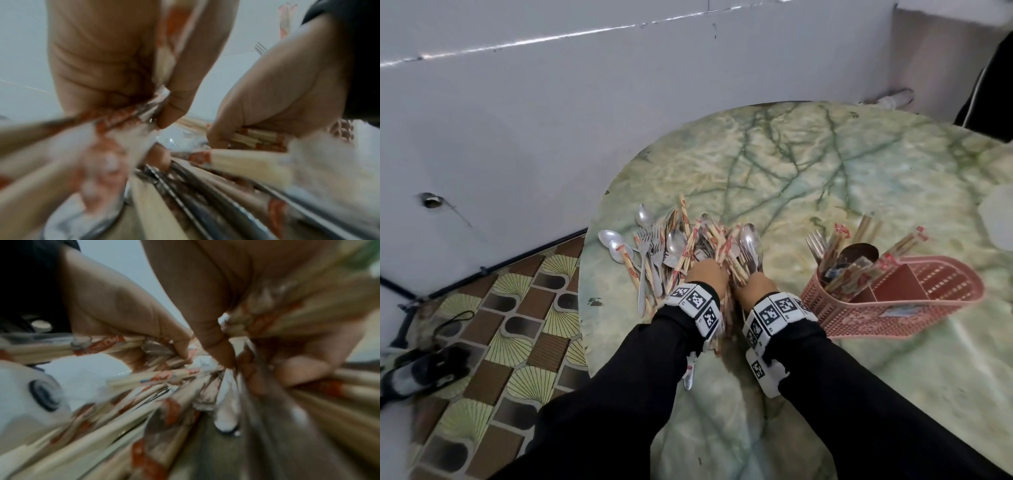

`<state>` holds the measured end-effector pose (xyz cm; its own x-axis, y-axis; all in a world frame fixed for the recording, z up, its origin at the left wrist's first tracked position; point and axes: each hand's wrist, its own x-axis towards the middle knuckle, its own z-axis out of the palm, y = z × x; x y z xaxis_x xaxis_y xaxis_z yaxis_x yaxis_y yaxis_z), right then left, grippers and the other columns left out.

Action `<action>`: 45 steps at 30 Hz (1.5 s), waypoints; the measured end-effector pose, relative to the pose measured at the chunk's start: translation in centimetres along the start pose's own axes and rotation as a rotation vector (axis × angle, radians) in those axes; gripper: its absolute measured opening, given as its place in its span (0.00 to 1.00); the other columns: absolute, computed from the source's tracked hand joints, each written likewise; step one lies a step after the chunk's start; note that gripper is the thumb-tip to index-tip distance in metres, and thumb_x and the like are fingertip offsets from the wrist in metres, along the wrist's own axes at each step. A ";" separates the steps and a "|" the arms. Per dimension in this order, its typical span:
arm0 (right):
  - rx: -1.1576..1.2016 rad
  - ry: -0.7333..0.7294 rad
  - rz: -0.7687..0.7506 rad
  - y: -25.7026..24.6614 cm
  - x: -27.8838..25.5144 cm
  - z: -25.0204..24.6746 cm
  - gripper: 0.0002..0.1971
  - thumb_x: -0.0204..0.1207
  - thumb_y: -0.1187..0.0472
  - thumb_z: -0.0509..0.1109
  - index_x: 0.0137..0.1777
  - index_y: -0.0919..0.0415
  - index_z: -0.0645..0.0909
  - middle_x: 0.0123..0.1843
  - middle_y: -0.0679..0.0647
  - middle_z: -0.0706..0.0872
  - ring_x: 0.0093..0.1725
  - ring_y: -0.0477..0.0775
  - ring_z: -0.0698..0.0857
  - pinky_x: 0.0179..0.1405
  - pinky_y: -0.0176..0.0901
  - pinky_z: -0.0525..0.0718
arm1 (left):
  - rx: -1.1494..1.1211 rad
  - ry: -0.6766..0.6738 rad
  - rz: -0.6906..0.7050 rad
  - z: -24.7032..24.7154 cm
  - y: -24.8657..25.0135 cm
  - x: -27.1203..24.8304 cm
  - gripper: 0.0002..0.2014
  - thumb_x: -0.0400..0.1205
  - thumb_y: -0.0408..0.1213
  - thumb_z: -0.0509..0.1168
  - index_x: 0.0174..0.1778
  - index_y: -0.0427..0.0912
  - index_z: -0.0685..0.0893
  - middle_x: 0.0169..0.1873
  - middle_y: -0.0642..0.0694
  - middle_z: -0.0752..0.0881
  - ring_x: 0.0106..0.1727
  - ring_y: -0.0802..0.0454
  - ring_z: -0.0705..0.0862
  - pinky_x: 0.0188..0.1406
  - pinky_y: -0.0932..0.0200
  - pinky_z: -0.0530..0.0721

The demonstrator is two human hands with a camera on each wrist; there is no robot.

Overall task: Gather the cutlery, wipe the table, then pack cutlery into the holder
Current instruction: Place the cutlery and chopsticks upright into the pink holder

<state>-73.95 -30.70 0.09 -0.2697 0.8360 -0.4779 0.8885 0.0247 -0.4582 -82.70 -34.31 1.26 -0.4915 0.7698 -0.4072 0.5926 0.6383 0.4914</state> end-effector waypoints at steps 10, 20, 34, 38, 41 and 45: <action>0.533 0.107 -0.124 0.9 -0.6 -0.4 0.15 0.79 0.64 0.59 0.64 0.59 0.76 0.56 0.62 0.86 0.56 0.64 0.84 0.59 0.54 0.82 | -0.571 -0.018 0.065 -0.3 -0.7 0.1 0.10 0.83 0.34 0.53 0.35 0.42 0.69 0.31 0.43 0.72 0.30 0.47 0.71 0.34 0.55 0.69; 1.010 -0.033 -0.177 -1.0 -4.8 -4.5 0.13 0.74 0.69 0.58 0.28 0.62 0.72 0.15 0.48 0.66 0.10 0.42 0.61 0.12 0.28 0.57 | -0.961 0.219 0.228 -2.9 1.8 -4.1 0.05 0.81 0.34 0.64 0.40 0.41 0.75 0.25 0.50 0.73 0.20 0.57 0.69 0.18 0.65 0.70; 1.277 -0.116 -0.745 2.9 -14.4 -16.2 0.09 0.84 0.65 0.54 0.44 0.58 0.72 0.27 0.49 0.75 0.29 0.49 0.80 0.38 0.45 0.76 | -1.278 0.396 0.545 -4.2 8.2 -9.9 0.06 0.83 0.34 0.62 0.41 0.47 0.73 0.21 0.53 0.74 0.19 0.58 0.72 0.20 0.64 0.74; 1.426 -0.094 -0.799 6.1 -14.2 -19.3 0.08 0.84 0.65 0.51 0.45 0.58 0.70 0.29 0.51 0.73 0.29 0.49 0.77 0.37 0.44 0.79 | -1.131 0.379 0.476 -1.6 10.1 -11.1 0.06 0.79 0.39 0.68 0.43 0.48 0.75 0.28 0.52 0.74 0.24 0.58 0.72 0.23 0.62 0.76; 1.433 -0.020 -0.804 8.3 -13.1 -20.1 0.06 0.83 0.63 0.54 0.47 0.56 0.71 0.27 0.47 0.75 0.27 0.46 0.77 0.36 0.42 0.81 | -1.030 0.376 0.423 0.9 10.5 -11.4 0.18 0.71 0.38 0.76 0.54 0.42 0.80 0.37 0.52 0.82 0.38 0.59 0.81 0.35 0.70 0.82; 1.499 0.044 -0.771 9.8 -11.3 -19.5 0.09 0.85 0.65 0.52 0.45 0.56 0.70 0.27 0.47 0.73 0.25 0.44 0.75 0.33 0.39 0.79 | -1.019 0.319 0.280 3.7 9.9 -11.3 0.33 0.62 0.37 0.82 0.62 0.38 0.79 0.54 0.45 0.86 0.55 0.53 0.84 0.56 0.60 0.81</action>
<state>-54.93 -29.24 15.62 -0.4093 0.8926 0.1892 -0.5543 -0.0786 -0.8286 -68.94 -36.67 7.89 -0.6511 0.7581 -0.0371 -0.0232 0.0289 0.9993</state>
